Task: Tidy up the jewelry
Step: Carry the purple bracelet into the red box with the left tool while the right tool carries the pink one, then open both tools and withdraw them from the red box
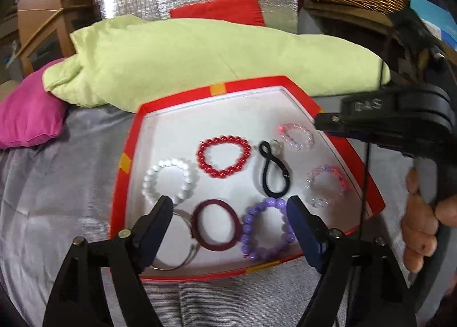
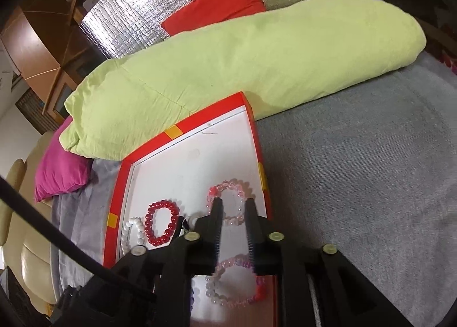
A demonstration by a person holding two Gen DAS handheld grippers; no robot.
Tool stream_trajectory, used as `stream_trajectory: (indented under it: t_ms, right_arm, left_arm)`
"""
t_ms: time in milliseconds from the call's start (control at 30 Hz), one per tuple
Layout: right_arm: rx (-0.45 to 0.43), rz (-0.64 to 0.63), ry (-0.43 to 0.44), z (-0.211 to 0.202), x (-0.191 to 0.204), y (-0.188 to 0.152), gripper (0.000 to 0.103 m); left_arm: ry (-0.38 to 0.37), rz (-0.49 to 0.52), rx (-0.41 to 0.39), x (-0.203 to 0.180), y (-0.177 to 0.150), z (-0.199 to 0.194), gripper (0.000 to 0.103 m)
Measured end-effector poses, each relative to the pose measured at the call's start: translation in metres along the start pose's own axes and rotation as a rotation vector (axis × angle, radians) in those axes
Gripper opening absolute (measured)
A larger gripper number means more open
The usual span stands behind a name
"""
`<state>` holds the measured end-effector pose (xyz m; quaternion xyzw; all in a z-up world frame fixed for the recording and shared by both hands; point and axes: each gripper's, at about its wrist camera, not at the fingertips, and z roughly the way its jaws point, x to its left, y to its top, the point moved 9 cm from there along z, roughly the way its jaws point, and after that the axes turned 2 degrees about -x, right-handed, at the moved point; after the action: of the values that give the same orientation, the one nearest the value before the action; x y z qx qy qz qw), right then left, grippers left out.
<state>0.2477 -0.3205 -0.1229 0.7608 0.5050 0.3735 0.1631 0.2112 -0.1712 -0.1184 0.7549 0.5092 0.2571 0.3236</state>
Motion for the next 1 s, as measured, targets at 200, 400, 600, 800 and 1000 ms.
stream_trajectory:
  t_ms: [200, 400, 600, 800, 1000]
  right_arm:
    - [-0.025, -0.046, -0.032, -0.021, 0.006, -0.004, 0.032]
    - [-0.082, -0.17, -0.15, -0.051, 0.014, -0.012, 0.047]
    - [-0.128, -0.26, -0.224, -0.093, 0.022, -0.028, 0.055]
    - [-0.17, -0.347, -0.241, -0.136, 0.046, -0.066, 0.065]
    - [-0.212, -0.43, -0.265, -0.166, 0.068, -0.105, 0.068]
  left_arm:
    - [0.171, -0.05, 0.058, 0.029, -0.002, -0.003, 0.086]
    - [0.217, -0.044, 0.007, 0.051, 0.0, -0.021, 0.086]
    - [0.306, -0.047, -0.013, 0.086, -0.005, -0.041, 0.086]
    - [0.31, -0.106, -0.003, 0.115, -0.02, -0.067, 0.086]
    - [0.313, -0.118, -0.037, 0.13, -0.034, -0.099, 0.086]
